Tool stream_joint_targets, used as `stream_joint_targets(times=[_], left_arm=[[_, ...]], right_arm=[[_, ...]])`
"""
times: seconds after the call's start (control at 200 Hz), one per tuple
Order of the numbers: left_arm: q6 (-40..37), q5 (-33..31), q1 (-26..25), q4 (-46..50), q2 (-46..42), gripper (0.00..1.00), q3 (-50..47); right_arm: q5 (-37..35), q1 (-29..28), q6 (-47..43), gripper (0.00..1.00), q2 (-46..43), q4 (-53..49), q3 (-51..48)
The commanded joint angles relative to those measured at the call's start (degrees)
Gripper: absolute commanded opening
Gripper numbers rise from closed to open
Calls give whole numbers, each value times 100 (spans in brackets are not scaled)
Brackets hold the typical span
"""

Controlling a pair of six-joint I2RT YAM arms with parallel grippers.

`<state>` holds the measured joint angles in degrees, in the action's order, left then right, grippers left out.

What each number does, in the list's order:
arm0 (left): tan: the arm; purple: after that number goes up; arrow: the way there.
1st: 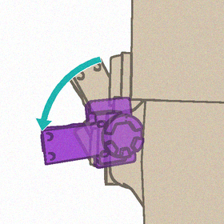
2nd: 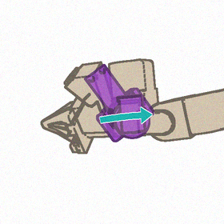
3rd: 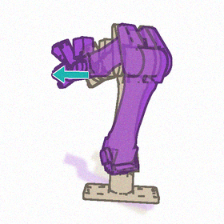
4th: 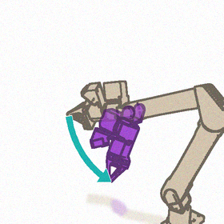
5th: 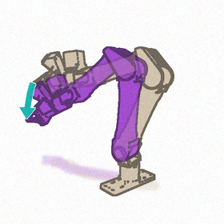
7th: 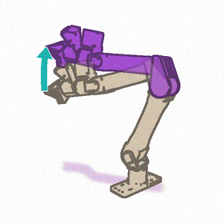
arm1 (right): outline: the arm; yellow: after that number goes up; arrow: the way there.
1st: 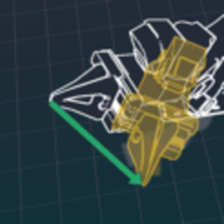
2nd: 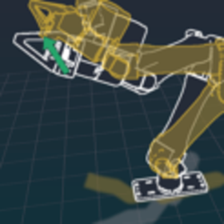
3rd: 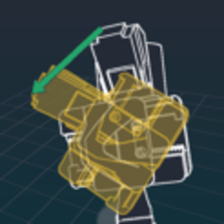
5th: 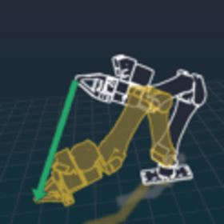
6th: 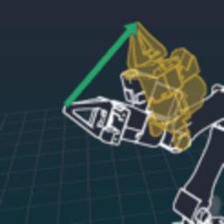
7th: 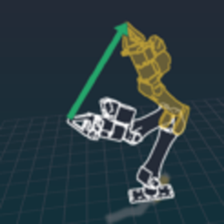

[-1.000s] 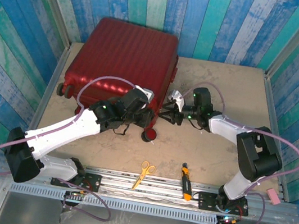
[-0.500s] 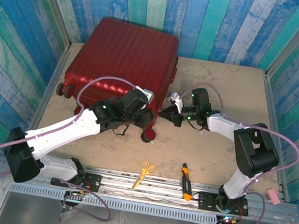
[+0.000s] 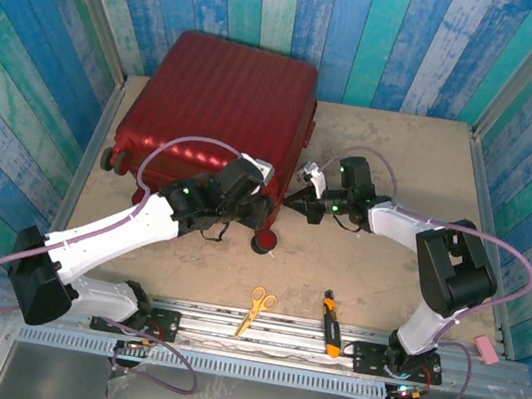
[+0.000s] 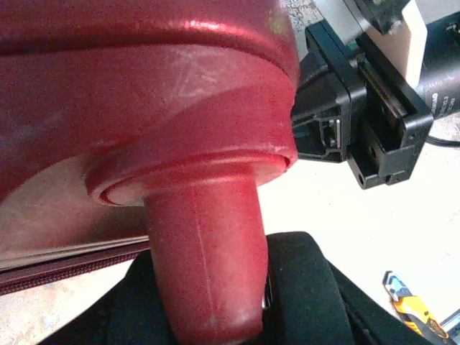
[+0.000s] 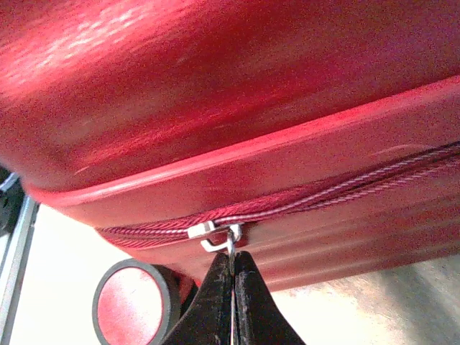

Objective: Pack the luggage

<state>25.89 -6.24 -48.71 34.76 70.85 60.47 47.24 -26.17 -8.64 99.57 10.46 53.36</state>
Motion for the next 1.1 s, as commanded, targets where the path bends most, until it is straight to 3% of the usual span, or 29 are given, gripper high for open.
stream_joint_targets(times=[0.0,0.341,0.566,0.731,0.901,1.092], left_arm=[[-1426,1195,-183,-1092,-302,0,150],[-1773,1700,-197,-704,-452,0,-102],[-2306,1891,-446,-554,-563,0,-304],[-2785,1890,-992,-466,-538,0,-417],[-3181,2254,-1096,-420,-585,0,-570],[-3423,2160,-1097,-286,-666,0,-562]], right_arm=[[-1322,145,683,1,51,77,414],[-2352,715,1339,1,748,-210,1581],[-2575,1281,1317,0,1806,-1058,3442],[-2638,1531,1029,0,2672,-1770,4913],[-2809,1739,846,0,3346,-2180,5878],[-3021,1867,734,0,3451,-2137,6040]])
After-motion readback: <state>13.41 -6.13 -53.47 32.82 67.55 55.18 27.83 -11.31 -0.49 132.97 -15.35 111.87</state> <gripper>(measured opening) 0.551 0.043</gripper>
